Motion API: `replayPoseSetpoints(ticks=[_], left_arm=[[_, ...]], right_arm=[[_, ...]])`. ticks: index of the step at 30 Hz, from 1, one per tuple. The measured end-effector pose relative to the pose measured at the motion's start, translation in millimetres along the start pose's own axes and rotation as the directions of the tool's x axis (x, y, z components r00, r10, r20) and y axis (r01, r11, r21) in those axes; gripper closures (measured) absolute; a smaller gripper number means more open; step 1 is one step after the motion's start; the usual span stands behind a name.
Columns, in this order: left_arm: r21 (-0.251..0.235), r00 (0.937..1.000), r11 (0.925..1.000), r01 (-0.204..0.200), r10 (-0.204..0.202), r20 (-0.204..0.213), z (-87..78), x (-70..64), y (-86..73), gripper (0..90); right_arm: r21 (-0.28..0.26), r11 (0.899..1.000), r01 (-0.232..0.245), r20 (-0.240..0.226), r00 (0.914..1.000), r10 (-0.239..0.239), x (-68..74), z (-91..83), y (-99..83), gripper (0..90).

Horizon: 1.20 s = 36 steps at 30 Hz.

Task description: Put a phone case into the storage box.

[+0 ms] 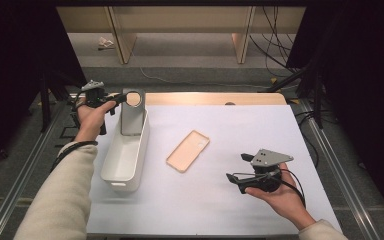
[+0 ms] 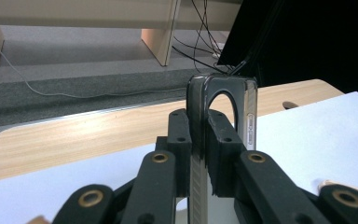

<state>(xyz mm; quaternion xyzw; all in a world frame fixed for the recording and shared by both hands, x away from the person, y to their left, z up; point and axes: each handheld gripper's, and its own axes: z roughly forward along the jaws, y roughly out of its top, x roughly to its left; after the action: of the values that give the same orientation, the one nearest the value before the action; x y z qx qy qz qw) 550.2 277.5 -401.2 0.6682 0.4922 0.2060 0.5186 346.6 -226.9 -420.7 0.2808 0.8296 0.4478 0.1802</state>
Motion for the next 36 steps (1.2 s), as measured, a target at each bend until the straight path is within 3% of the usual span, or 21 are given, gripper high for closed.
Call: replayPoseSetpoints(ticks=[12, 18, 27, 32, 36], left_arm=[[0.04, 0.9996, 0.9992, -0.009, 0.01, -0.027, 4.6, 0.6, -7.2, 75.8], [0.059, 0.9984, 0.9977, -0.033, 0.036, -0.044, 5.8, -0.2, -7.2, 70.3], [0.083, 0.9952, 0.9959, -0.036, 0.043, -0.087, 2.9, -3.7, 0.9, 52.2], [0.094, 0.9914, 0.9948, -0.039, 0.05, -0.121, -0.4, -6.3, 5.7, 30.3], [0.094, 0.989, 0.9949, -0.039, 0.051, -0.138, -7.2, -8.1, 9.6, 22.0]], right_arm=[[0.0, 1.0, 0.0, -0.002, 1.0, 0.0, 0.1, 0.2, 0.1, 18.5], [0.0, 1.0, 0.001, -0.001, 1.0, -0.001, 0.1, 0.1, 0.0, 18.5], [-0.001, 1.0, 0.003, -0.003, 1.0, -0.003, 0.4, 0.3, 0.2, 18.5], [0.001, 1.0, 0.004, -0.002, 1.0, -0.004, 0.6, 0.4, 0.2, 18.4], [0.004, 1.0, 0.004, -0.002, 1.0, -0.004, 0.6, 0.5, 0.3, 18.4]])
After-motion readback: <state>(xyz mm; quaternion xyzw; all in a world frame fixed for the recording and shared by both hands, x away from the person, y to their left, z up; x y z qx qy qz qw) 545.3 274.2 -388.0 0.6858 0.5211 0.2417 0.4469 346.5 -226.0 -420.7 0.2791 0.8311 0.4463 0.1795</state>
